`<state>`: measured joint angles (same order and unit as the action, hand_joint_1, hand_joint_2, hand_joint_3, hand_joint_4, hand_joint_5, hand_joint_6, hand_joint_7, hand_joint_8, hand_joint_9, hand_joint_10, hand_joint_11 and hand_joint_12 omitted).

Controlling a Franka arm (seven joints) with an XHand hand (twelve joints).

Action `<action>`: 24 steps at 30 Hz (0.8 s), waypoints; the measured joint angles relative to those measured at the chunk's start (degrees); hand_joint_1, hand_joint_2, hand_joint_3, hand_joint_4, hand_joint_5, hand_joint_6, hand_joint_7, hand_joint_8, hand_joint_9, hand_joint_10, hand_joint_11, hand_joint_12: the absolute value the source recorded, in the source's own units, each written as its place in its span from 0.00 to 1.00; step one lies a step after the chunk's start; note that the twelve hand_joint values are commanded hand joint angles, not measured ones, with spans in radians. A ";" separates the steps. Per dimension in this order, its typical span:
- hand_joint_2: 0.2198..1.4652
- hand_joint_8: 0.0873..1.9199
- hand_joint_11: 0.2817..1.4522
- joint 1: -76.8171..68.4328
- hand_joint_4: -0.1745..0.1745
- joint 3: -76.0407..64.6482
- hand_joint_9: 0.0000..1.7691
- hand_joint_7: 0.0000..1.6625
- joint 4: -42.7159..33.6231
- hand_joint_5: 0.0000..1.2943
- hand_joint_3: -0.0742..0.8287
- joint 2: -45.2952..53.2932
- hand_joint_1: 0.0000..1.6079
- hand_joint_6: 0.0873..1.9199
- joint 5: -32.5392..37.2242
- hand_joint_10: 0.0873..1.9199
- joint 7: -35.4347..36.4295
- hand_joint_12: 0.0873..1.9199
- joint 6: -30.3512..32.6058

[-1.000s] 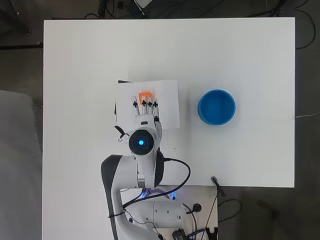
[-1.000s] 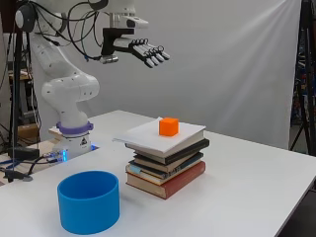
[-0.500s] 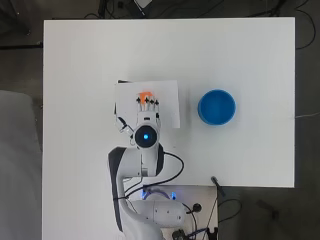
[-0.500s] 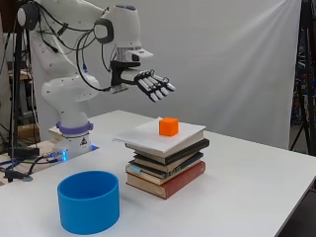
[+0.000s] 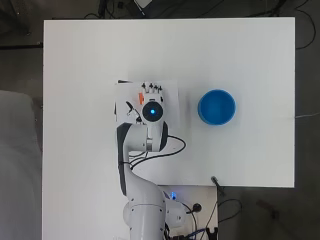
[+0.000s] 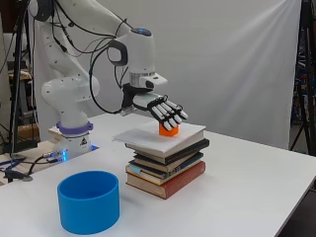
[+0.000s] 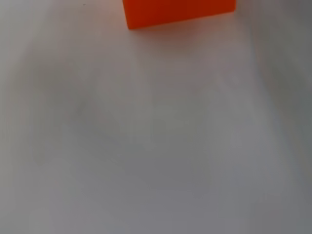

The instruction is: Teleoperate dual arm-hand system to pick and place objects

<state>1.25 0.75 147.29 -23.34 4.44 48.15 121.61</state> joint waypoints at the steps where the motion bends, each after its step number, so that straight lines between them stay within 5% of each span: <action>1: 0.59 0.00 0.22 0.00 0.74 -0.11 0.28 0.24 0.15 0.24 0.10 0.11 0.07 0.00 0.25 0.00 0.32 0.00 0.55; 4: 0.59 0.00 0.27 -0.05 0.78 -0.14 0.33 0.29 1.07 0.31 0.08 0.39 0.07 0.00 1.45 0.00 0.33 0.00 1.17; 5: 0.63 0.00 0.29 -0.09 0.80 -0.25 0.35 0.32 1.58 0.35 0.09 0.55 0.15 0.00 2.20 0.00 0.76 0.00 1.32; 6: 0.68 0.20 0.38 -0.11 0.65 -0.40 0.43 0.37 1.84 0.45 0.09 0.67 0.40 0.20 3.04 0.17 1.42 0.01 1.37; 7: 0.72 0.53 0.48 -0.14 0.68 -0.67 0.54 0.46 1.98 0.54 0.09 0.67 0.52 0.40 4.02 0.51 2.38 0.33 1.48; 8: 0.75 0.75 0.59 -0.19 0.80 -1.13 0.67 0.56 2.27 0.60 0.09 0.52 0.57 0.50 5.29 0.74 3.94 0.61 1.86; 10: 0.76 0.95 0.65 -0.26 0.95 -2.03 0.79 0.65 3.35 0.65 0.08 -0.59 0.60 0.57 8.08 0.94 8.89 0.87 2.91; 15: 0.77 1.00 0.68 -0.07 1.00 -3.03 0.82 0.68 4.63 0.66 0.08 -5.49 0.60 0.60 10.25 1.00 18.88 0.95 3.51; 19: 0.78 1.00 0.76 0.66 1.00 -3.69 0.86 0.71 3.86 0.64 0.08 -12.19 0.59 0.61 8.72 1.00 16.06 0.95 1.52; 24: 0.79 1.00 0.78 2.70 1.00 -6.39 0.87 0.73 1.06 0.62 0.08 -15.95 0.58 0.64 -1.25 1.00 9.47 0.96 -1.36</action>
<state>3.96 -5.64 148.36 -39.29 3.19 57.62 120.25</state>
